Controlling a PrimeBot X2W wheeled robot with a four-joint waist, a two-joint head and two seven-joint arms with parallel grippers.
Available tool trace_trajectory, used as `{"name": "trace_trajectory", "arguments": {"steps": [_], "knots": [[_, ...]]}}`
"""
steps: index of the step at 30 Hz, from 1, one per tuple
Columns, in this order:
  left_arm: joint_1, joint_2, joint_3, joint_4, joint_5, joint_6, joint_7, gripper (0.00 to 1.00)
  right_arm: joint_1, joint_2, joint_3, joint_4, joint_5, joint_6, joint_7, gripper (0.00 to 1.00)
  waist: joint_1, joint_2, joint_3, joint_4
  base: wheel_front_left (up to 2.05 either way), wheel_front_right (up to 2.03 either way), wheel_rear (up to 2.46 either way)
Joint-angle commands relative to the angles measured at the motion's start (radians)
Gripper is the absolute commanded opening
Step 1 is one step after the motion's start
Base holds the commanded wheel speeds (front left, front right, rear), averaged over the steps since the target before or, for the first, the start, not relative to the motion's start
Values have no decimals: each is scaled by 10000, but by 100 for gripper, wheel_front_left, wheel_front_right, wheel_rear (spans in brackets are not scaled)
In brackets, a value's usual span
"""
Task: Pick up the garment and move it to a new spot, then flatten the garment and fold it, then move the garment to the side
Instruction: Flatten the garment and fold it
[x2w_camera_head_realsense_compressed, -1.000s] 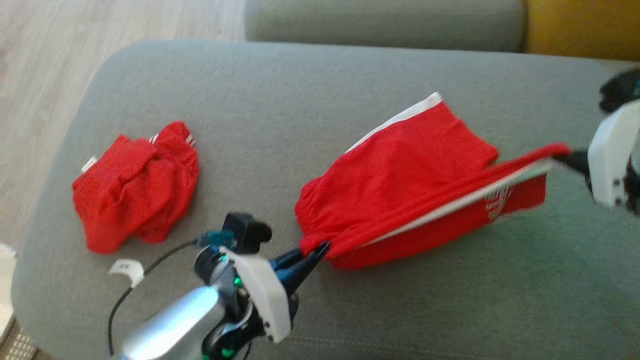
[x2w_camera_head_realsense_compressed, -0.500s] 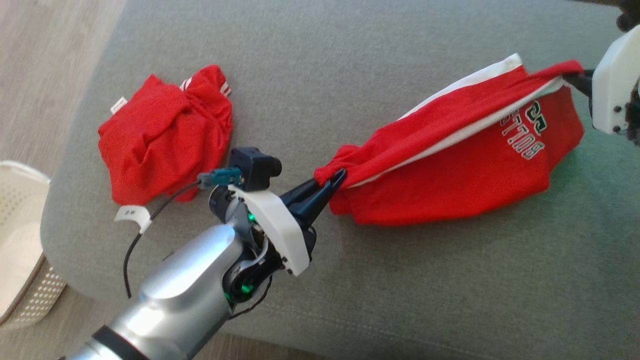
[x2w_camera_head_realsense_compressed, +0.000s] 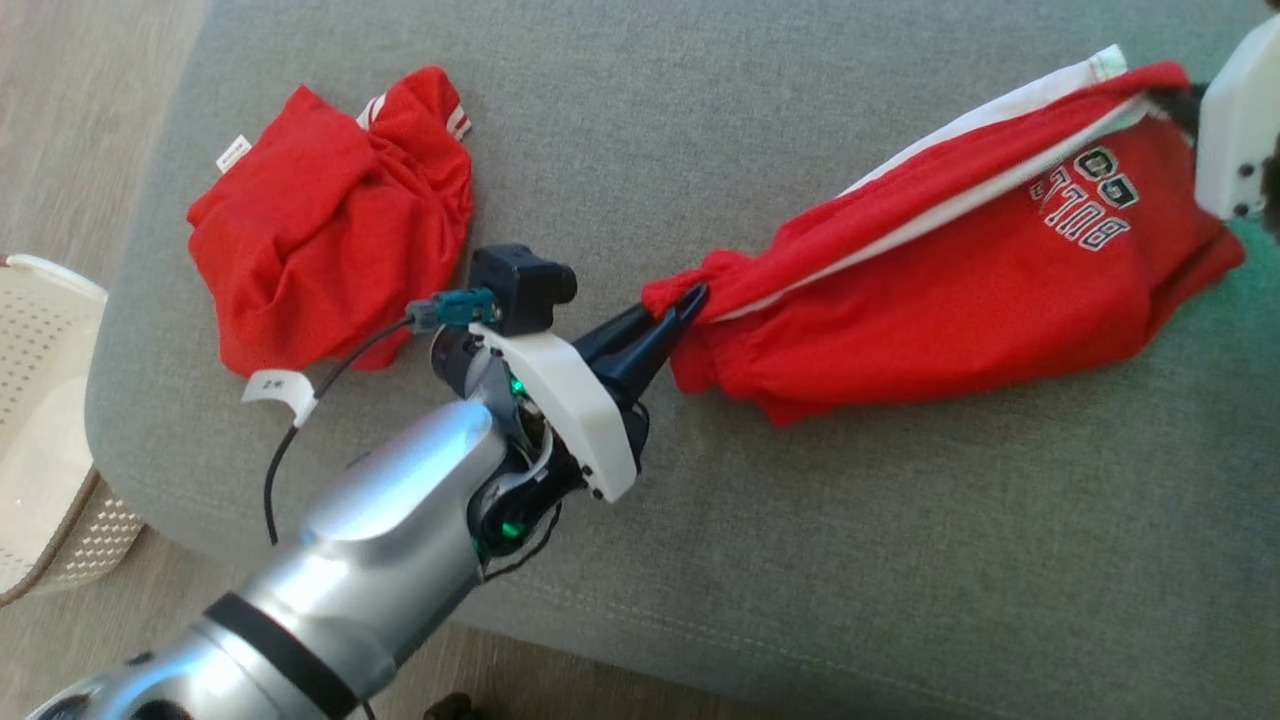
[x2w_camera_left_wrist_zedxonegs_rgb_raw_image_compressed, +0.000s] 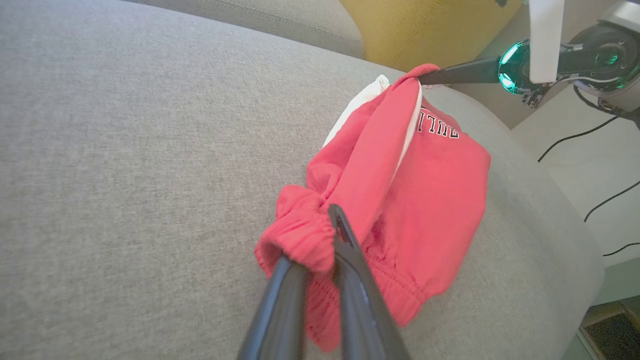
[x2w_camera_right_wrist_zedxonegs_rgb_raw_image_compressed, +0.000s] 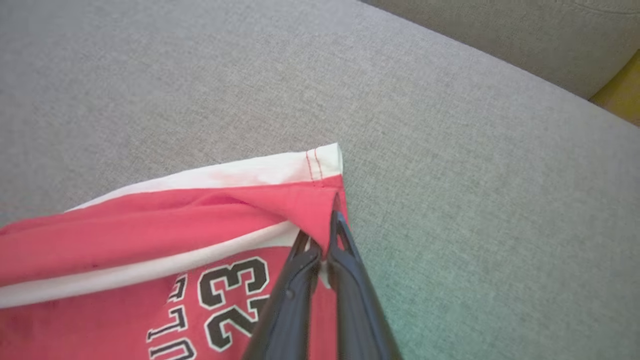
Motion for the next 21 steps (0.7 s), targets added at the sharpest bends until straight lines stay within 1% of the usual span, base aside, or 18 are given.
{"name": "trace_trajectory", "arguments": {"steps": [1, 2, 3, 7, 12, 15, 18, 21], "knots": [[-525, 160, 242, -86, -99, -61, -187, 6, -390, -1, -39, -164, -221, -9, -275, 23, -2, 0, 95, -3, 0, 0, 0], [-591, 149, 221, 19, -121, -61, -270, 48, -476, -2, -20, -131, -378, -9, -526, 98, -2, 0, 131, -4, 0, 0, 0], [-653, 131, 212, 132, -135, -61, -356, 100, -553, 18, -37, -52, -526, -9, -802, 100, -2, 0, 161, -6, 0, 0, 0], [-928, 72, 222, 725, 101, -61, -691, 100, -759, 235, 6, 75, -857, -9, -2108, 100, -2, 0, 266, -12, 0, 0, 0], [-960, -159, 330, 1221, 175, -61, -910, 100, -816, 284, 339, 570, -998, -9, -2646, 100, -2, 0, 240, -75, 0, 0, 0], [-921, -219, 431, 1486, 258, -62, -993, 100, -903, 387, 283, 1020, -1185, -9, -3525, 100, -2, 0, 60, -195, 0, 0, 0], [-772, -252, 778, 1558, 241, -39, -1033, 100, -823, 542, 21, 1414, -1375, -9, -4420, 100, -2, 0, -200, -326, 0, 0, 0], [-504, -259, 1546, 1365, 330, 189, -1047, 100, -591, 825, -383, 1726, -1498, -9, -5432, 100, -2, 0, -539, -495, 0, 0, 0]]}}
